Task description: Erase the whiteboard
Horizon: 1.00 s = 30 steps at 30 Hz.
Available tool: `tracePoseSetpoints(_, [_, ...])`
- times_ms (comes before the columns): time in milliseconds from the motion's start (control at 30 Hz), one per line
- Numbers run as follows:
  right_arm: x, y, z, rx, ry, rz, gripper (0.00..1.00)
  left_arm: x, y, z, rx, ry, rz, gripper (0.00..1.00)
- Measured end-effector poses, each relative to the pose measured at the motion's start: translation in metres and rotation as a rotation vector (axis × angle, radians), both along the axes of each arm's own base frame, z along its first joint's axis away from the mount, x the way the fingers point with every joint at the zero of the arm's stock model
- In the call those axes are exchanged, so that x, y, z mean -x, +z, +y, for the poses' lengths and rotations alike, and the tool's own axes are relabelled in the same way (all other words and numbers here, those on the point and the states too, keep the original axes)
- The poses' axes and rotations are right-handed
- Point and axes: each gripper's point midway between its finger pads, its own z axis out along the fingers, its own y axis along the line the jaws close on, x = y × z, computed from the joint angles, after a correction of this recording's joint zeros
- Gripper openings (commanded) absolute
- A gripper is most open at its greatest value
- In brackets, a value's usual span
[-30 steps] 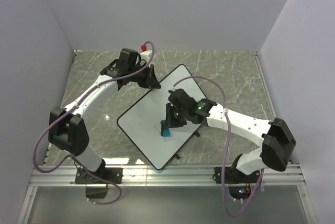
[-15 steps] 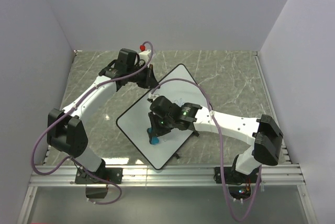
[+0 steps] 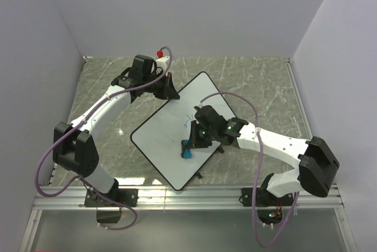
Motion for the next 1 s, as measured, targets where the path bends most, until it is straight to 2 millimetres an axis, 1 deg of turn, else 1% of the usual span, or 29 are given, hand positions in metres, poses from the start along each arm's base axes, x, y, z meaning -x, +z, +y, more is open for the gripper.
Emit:
tracePoseSetpoints(67, [-0.002, -0.006, -0.010, -0.002, -0.044, 0.025, 0.00, 0.000, 0.000, 0.000, 0.000, 0.000, 0.000, 0.00])
tracePoseSetpoints(233, [-0.002, -0.003, -0.008, -0.016, -0.040, 0.021, 0.00, 0.000, 0.000, 0.000, 0.000, 0.001, 0.000, 0.00])
tracePoseSetpoints(367, [0.002, 0.001, 0.000, -0.029, 0.010, -0.013, 0.00, 0.000, 0.001, 0.001, 0.001, 0.003, -0.003, 0.00])
tracePoseSetpoints(433, [0.003, 0.008, 0.008, -0.050, 0.037, -0.029, 0.00, 0.000, 0.002, 0.002, 0.002, 0.003, -0.005, 0.00])
tracePoseSetpoints(533, [-0.003, 0.029, 0.030, -0.110, 0.075, -0.066, 0.00, 0.001, 0.003, 0.002, 0.004, 0.004, -0.007, 0.00])
tracePoseSetpoints(667, [-0.022, 0.062, 0.061, -0.188, 0.096, -0.124, 0.00, 0.002, 0.004, 0.002, 0.005, 0.005, -0.007, 0.00])
tracePoseSetpoints(733, [-0.027, 0.070, 0.070, -0.207, 0.102, -0.139, 0.00, 0.002, 0.004, 0.002, 0.004, 0.005, -0.006, 0.00])
tracePoseSetpoints(833, [-0.030, 0.069, 0.071, -0.209, 0.100, -0.140, 0.00, 0.002, 0.003, 0.003, 0.002, 0.006, -0.005, 0.00])
tracePoseSetpoints(1000, [-0.030, 0.059, 0.066, -0.231, 0.083, -0.136, 0.00, 0.001, 0.001, 0.004, -0.005, 0.013, -0.006, 0.00])
